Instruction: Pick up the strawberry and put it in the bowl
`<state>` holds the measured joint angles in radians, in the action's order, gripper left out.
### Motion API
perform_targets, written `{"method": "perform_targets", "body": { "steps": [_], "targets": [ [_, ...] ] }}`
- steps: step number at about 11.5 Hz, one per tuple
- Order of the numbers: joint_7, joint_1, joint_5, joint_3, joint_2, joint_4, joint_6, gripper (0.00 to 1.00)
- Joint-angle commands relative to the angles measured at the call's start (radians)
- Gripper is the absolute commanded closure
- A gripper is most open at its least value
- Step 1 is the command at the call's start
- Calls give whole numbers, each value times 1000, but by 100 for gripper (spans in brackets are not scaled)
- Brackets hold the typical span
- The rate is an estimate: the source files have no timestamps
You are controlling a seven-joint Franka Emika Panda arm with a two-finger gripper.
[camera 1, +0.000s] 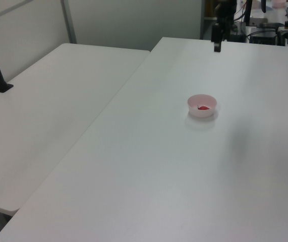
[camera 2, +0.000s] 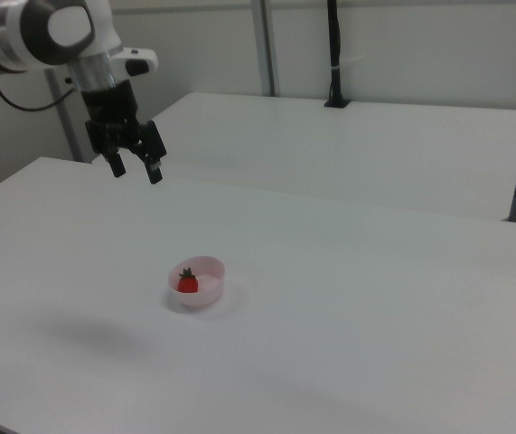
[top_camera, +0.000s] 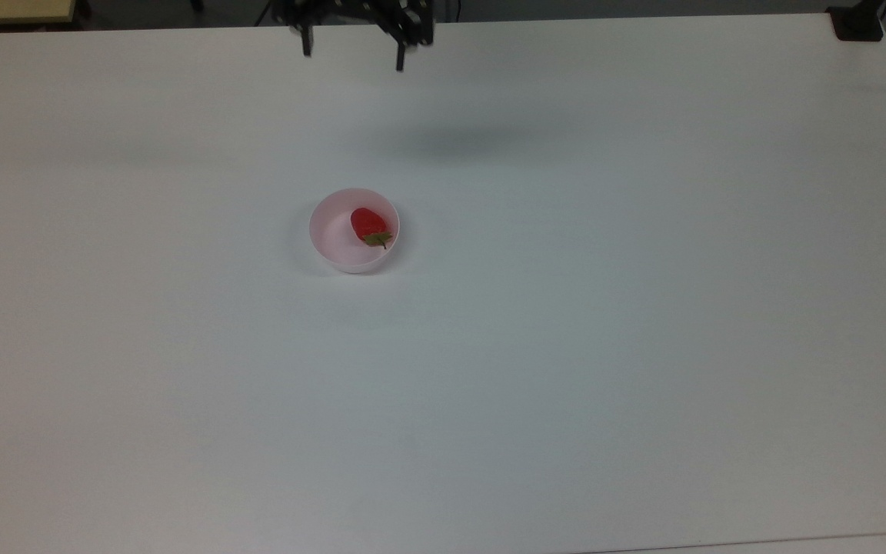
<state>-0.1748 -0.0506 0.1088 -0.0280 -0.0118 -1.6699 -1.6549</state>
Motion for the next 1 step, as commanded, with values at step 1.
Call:
{"method": "perform_targets", "body": {
  "steps": [1],
  "targets": [
    [3, -31, -3, 37, -57, -45, 21, 0]
  ]
}}
